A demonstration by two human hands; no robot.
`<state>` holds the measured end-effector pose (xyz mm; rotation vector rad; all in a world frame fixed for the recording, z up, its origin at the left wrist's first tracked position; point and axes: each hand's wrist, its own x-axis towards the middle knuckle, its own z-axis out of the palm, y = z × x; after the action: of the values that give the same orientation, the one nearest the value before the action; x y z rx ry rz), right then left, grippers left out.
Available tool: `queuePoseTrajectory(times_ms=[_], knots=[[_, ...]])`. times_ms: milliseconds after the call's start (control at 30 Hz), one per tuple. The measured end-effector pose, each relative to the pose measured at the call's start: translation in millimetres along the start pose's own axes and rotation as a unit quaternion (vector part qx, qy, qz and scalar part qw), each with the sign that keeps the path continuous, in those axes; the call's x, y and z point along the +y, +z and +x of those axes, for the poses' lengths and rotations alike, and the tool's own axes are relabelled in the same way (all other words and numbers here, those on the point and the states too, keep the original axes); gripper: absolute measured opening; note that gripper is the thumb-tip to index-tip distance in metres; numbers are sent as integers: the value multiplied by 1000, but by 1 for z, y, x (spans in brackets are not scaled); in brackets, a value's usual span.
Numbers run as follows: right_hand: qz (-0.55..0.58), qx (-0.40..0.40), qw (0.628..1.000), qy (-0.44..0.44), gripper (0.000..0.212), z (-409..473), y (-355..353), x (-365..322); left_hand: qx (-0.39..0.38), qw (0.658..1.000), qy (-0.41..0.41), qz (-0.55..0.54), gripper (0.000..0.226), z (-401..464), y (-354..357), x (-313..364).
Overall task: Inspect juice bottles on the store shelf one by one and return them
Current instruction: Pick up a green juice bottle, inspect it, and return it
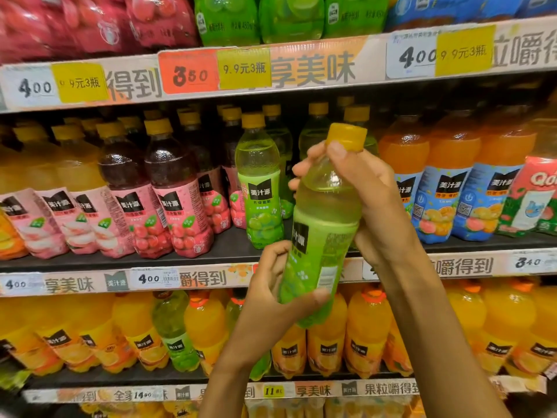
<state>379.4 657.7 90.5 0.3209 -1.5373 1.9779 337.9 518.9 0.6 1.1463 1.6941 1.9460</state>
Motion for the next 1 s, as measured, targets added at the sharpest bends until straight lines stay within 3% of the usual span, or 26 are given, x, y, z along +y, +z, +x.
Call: queuePoseTrajectory(times_ms=[133,233,300,400,500,700,800,933,1000], knots=[[28,31,998,40,33,7,-3,-2,19,1000,-13,-13,44,-4,-3,1],[56,9,996,65,38,10,-4,3,-20,992,-73,-100,75,-8,-3,-4],[102,-12,990,94,39,12,-2,5,-57,986,-99,-118,79,-9,-2,-6],[140,-1,985,101,31,13,-1,7,-46,989,-135,-42,80,-8,-1,-11],[75,39,993,80,25,12,-4,4,-41,990,-133,13,64,-3,-5,-11],[-78,90,992,52,22,7,2,9,63,983,-163,-58,94,2,8,-15],[-47,67,993,86,27,9,-1,8,112,974,-179,-85,95,2,16,-11],[37,38,993,105,27,12,-6,10,28,966,-175,-188,74,0,13,-7],[100,0,985,137,41,13,-3,15,-31,951,-184,-245,73,-1,15,-4]])
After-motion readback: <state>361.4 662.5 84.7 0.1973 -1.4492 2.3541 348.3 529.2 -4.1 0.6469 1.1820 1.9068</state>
